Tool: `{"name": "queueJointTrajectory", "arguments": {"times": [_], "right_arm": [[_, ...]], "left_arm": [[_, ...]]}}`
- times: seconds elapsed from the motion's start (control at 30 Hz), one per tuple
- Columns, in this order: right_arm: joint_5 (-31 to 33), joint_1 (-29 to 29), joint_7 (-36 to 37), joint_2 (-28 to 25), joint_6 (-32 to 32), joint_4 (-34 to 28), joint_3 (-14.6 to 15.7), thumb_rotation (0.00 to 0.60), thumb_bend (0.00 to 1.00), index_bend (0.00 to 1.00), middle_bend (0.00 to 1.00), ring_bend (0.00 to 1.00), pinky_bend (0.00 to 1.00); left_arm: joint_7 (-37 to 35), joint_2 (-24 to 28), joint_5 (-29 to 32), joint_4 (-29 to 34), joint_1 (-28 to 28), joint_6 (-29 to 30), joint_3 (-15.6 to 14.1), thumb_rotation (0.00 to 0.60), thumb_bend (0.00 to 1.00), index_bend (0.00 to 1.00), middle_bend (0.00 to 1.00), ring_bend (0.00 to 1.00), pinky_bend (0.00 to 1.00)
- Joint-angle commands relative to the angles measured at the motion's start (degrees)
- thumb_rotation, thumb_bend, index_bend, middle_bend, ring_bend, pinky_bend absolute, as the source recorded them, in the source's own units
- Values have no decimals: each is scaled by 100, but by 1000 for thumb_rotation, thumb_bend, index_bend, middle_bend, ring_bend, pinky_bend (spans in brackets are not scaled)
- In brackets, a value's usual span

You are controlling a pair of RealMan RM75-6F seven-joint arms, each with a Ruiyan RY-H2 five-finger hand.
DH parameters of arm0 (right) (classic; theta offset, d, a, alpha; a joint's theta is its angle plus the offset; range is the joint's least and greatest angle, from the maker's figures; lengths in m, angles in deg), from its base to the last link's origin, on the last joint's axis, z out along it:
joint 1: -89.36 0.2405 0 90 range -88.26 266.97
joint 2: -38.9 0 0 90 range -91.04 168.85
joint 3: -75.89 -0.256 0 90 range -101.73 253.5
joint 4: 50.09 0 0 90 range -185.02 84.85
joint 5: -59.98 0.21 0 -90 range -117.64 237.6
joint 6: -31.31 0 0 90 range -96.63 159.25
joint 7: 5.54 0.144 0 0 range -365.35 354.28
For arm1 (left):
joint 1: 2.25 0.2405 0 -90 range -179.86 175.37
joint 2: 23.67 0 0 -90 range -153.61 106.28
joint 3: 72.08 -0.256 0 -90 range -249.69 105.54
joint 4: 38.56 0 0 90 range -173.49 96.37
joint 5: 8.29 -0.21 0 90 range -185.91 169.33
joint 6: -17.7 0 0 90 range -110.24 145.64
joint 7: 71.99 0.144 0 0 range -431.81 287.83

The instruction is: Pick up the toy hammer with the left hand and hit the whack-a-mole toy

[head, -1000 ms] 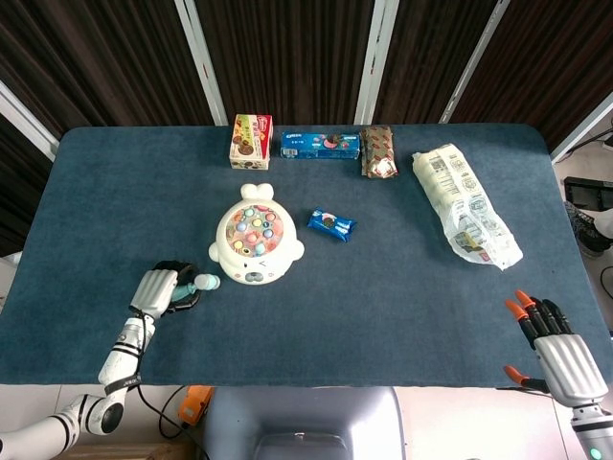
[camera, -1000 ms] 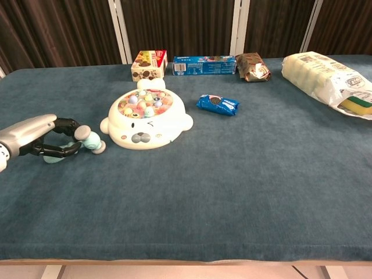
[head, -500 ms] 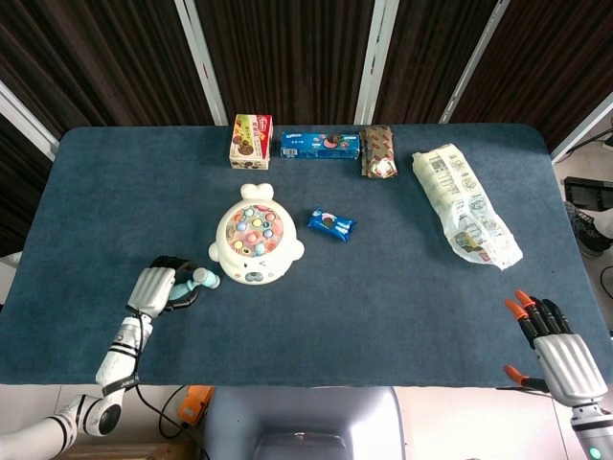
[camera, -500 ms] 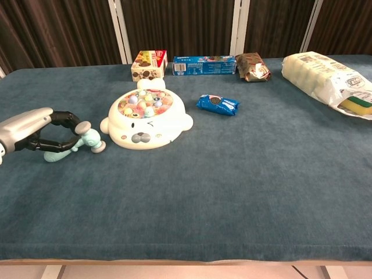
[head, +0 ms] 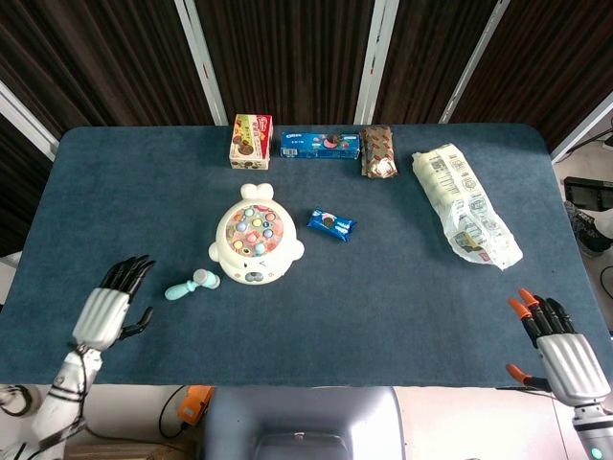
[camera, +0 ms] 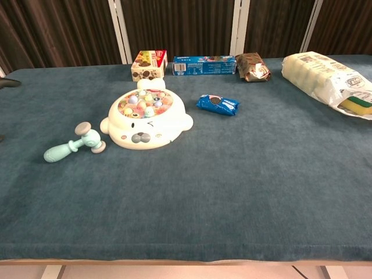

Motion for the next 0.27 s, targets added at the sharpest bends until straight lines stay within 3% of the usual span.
{"name": "queueJointTrajectory", "arguments": {"times": [0.03, 0.13, 0.27], "right_arm": [[-2, -1, -11, 5, -1, -2, 1, 600, 321, 0, 0, 0, 0], [-42, 5, -115, 35, -14, -8, 17, 600, 320, 0, 0, 0, 0], [-116, -4, -168, 55, -11, -18, 62, 600, 321, 0, 0, 0, 0]], "left_arm": [[142, 442, -525, 295, 716, 882, -503, 600, 411, 36, 0, 0, 25], [428, 500, -823, 264, 910, 1107, -719, 600, 407, 26, 0, 0, 0], [411, 522, -690, 357, 894, 906, -621, 600, 407, 22, 0, 0, 0]]}}
